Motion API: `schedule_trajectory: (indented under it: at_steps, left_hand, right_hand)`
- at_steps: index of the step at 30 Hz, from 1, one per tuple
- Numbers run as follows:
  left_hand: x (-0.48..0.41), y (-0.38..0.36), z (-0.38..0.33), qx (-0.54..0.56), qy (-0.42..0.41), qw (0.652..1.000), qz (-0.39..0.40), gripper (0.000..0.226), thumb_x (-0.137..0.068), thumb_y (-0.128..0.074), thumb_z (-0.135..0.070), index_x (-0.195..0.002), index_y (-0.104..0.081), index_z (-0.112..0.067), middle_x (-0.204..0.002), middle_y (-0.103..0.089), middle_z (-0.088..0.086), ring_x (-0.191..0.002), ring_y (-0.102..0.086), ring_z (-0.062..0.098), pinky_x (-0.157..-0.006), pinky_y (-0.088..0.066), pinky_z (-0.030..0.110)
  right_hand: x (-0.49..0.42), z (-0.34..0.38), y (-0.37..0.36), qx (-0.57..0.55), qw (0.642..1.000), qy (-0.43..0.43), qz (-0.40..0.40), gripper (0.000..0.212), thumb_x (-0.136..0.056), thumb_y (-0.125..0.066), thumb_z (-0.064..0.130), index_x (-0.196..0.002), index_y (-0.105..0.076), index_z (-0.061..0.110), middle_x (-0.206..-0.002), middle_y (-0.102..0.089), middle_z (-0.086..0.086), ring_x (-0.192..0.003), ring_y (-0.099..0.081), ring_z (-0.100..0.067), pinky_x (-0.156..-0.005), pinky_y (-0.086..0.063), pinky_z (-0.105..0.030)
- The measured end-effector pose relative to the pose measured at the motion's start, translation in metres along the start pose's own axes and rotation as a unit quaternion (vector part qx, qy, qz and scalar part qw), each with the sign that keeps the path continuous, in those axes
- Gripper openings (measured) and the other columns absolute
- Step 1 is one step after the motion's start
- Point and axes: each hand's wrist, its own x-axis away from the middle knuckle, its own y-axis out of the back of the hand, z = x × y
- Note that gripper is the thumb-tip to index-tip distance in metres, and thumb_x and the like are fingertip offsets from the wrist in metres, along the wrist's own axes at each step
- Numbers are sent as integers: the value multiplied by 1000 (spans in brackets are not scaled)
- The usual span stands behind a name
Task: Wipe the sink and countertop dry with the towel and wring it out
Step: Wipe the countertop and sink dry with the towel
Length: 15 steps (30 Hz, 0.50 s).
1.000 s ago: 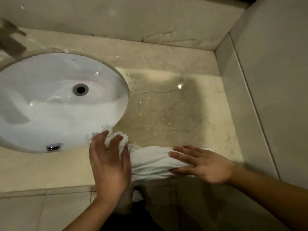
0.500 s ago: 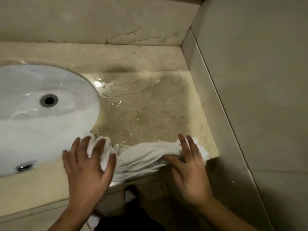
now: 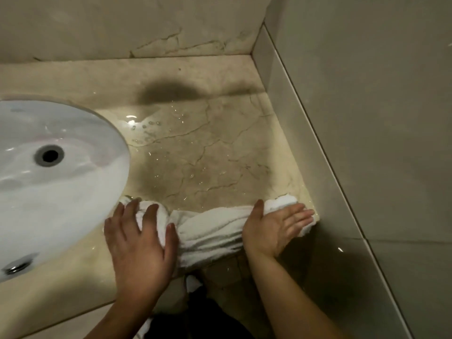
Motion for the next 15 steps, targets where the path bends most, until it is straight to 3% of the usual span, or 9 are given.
schedule_trajectory:
  at_steps: [3, 7, 15]
  left_hand:
    - [-2, -4, -5, 9, 15, 1000, -8, 57, -97, -40, -42, -132, -59, -2, -146, -43, 30, -142, -32, 51, -120, -20, 64]
    - [-3, -7, -6, 21, 12, 999, -22, 52, -96, -44, -37, -130, -60, -2, -143, -44, 29, -138, -35, 52, -118, -24, 64]
    - [-18, -18, -30, 43, 61, 997, -31, 50, -96, -45, -36, -129, -60, -1, -141, -47, 29, -138, -38, 51, -114, -29, 64]
  right_hand:
    - [-6, -1, -1, -25, 1000, 14, 2, 87, -104, -46, 43, -160, 5, -1, -170, 8, -20, -157, 12, -34, -128, 5, -40]
    - [-24, -4, -2, 15, 989, 145, 9, 75, -107, -41, 35, -161, -3, 1, -171, -1, -15, -158, 6, -28, -129, 2, -40]
    - [-85, 46, -14, 55, 951, 298, 60, 69, -107, -39, 27, -161, -6, -1, -171, -3, -17, -158, 6, -29, -128, 5, -36]
